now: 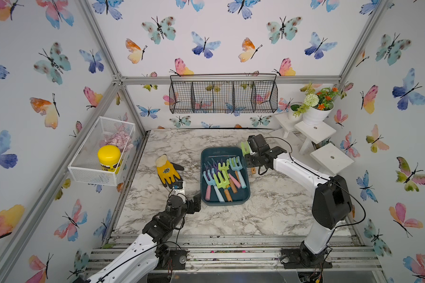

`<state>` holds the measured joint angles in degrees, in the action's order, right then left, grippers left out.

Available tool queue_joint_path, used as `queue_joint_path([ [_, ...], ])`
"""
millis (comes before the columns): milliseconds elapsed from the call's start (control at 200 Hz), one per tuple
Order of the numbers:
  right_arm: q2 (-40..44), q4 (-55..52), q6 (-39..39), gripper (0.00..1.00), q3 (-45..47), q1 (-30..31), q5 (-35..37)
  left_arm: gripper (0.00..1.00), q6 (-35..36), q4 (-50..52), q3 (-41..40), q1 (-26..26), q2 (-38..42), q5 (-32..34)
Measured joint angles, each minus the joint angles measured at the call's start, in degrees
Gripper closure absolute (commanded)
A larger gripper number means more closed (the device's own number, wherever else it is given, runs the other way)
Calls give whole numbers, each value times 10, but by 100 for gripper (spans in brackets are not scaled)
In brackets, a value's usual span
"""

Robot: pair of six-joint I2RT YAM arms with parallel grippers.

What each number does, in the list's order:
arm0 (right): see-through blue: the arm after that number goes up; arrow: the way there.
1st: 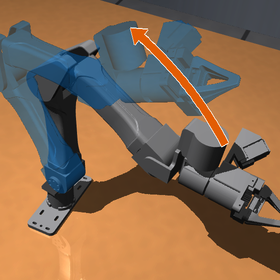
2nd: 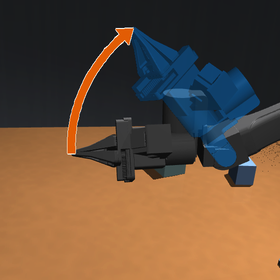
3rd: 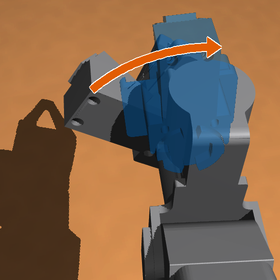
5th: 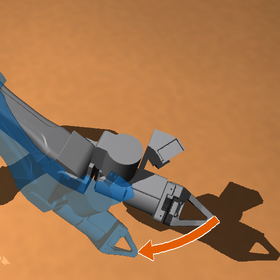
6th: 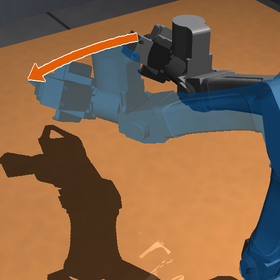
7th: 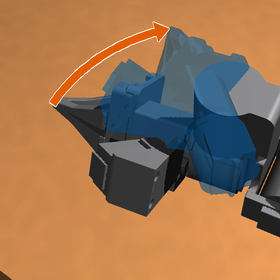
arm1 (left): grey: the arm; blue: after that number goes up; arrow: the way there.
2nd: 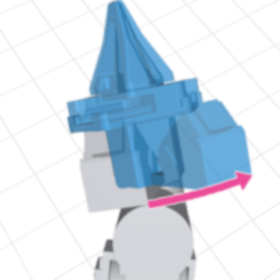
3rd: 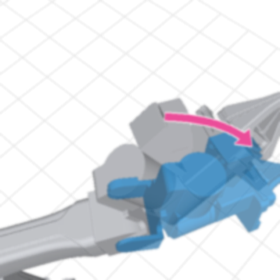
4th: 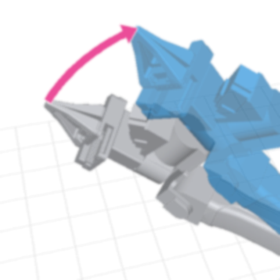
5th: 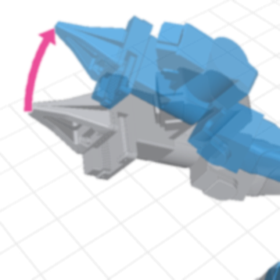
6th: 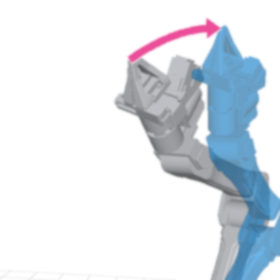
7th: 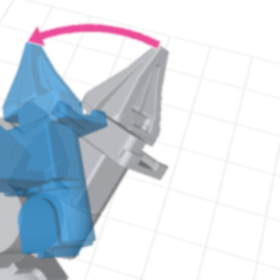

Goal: Take the hand rake out of the storage box
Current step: Place the rake at the center of the board.

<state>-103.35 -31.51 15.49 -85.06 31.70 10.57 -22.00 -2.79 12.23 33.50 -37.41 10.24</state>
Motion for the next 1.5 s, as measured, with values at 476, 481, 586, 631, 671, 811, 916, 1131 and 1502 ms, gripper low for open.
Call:
queue_joint_path([
  [476, -151, 25, -53, 73, -99, -85, -58, 5, 4, -5, 4, 0, -25, -2],
  [481, -152, 25, -53, 73, -100, -86, -59, 5, 4, -5, 4, 0, -25, -2],
  [586, -183, 28, -57, 73, -129, -100, -71, 5, 4, -6, 4, 0, -31, -3],
  [631, -194, 29, -58, 73, -142, -105, -77, 5, 4, -8, 4, 0, -33, -4],
  [671, -204, 31, -58, 73, -153, -110, -81, 5, 4, -9, 4, 0, -35, -5],
  [811, -243, 32, -57, 73, -201, -120, -94, 6, 6, -8, 9, 0, -42, -13],
  [916, -274, 32, -54, 73, -238, -126, -107, 6, 6, -11, 14, 0, -45, -14],
  [1131, -325, 32, -39, 73, -289, -129, -134, 6, 6, -12, 15, 0, -45, -16],
  [1502, -336, 33, 1, 69, -290, -129, -172, 6, 9, -12, 15, 0, -45, -16],
])
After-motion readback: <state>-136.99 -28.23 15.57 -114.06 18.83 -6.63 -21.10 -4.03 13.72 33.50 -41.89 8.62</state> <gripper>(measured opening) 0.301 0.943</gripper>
